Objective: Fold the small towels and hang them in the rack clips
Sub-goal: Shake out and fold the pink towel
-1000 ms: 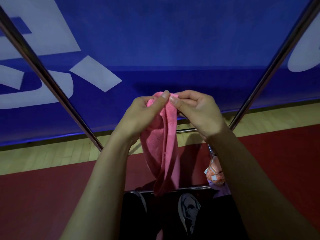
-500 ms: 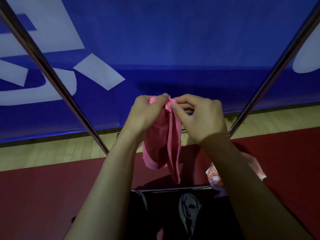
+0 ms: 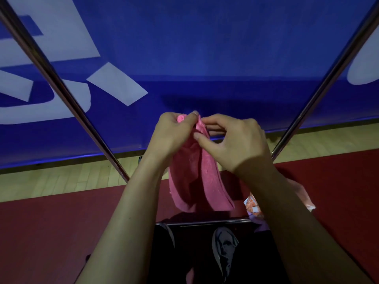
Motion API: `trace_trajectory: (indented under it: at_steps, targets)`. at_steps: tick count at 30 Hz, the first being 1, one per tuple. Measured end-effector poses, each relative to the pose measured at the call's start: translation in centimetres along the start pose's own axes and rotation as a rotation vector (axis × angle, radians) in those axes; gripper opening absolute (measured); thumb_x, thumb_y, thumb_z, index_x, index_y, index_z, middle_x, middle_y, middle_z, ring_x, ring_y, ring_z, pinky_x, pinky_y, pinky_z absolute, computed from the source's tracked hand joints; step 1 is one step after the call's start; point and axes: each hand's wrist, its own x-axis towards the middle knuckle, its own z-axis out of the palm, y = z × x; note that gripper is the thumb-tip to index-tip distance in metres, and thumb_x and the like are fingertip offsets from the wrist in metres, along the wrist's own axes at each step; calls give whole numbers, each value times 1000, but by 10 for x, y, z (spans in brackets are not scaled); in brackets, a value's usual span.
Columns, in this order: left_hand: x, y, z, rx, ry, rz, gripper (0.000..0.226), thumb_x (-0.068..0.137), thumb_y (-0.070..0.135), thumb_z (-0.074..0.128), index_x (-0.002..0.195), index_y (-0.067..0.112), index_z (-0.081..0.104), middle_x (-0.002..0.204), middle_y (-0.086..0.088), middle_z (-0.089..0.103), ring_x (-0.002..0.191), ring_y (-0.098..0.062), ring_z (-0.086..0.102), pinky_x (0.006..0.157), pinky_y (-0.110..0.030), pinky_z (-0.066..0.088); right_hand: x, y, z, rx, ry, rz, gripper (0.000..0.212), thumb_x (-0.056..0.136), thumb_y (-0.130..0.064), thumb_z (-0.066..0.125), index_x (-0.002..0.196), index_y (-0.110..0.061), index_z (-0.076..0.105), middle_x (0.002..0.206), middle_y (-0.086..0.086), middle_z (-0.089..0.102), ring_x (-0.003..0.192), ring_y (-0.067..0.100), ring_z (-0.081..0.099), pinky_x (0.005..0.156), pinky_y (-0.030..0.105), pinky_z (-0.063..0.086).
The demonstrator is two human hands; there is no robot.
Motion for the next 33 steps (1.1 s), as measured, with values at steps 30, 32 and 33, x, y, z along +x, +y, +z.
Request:
trace_trajectory:
  at_steps: [30, 32, 33]
  targets:
    - [-6, -4, 2, 31, -182, 207, 20, 111, 37, 45, 109, 23, 59, 87, 13, 62, 69, 0, 55, 59, -14, 45, 9, 18, -12, 248, 73, 226, 11, 85, -34, 81, 87, -24, 78, 72, -15, 73, 70, -8, 69, 65, 7, 51]
    - [-6, -3, 1, 47, -177, 260, 17, 110, 36, 49, 108, 23, 60, 83, 8, 63, 68, -3, 54, 60, -17, 45, 10, 20, -11, 239, 69, 247, 12, 86, -37, 80, 87, -25, 76, 72, -14, 74, 69, -8, 69, 66, 11, 55]
    - [-6, -3, 0, 59, -173, 285, 16, 109, 35, 52, 107, 22, 61, 83, 1, 66, 68, -5, 55, 62, -22, 47, 10, 21, -11, 234, 67, 259, 13, 87, -38, 79, 87, -25, 76, 72, -14, 73, 68, -7, 69, 67, 14, 57]
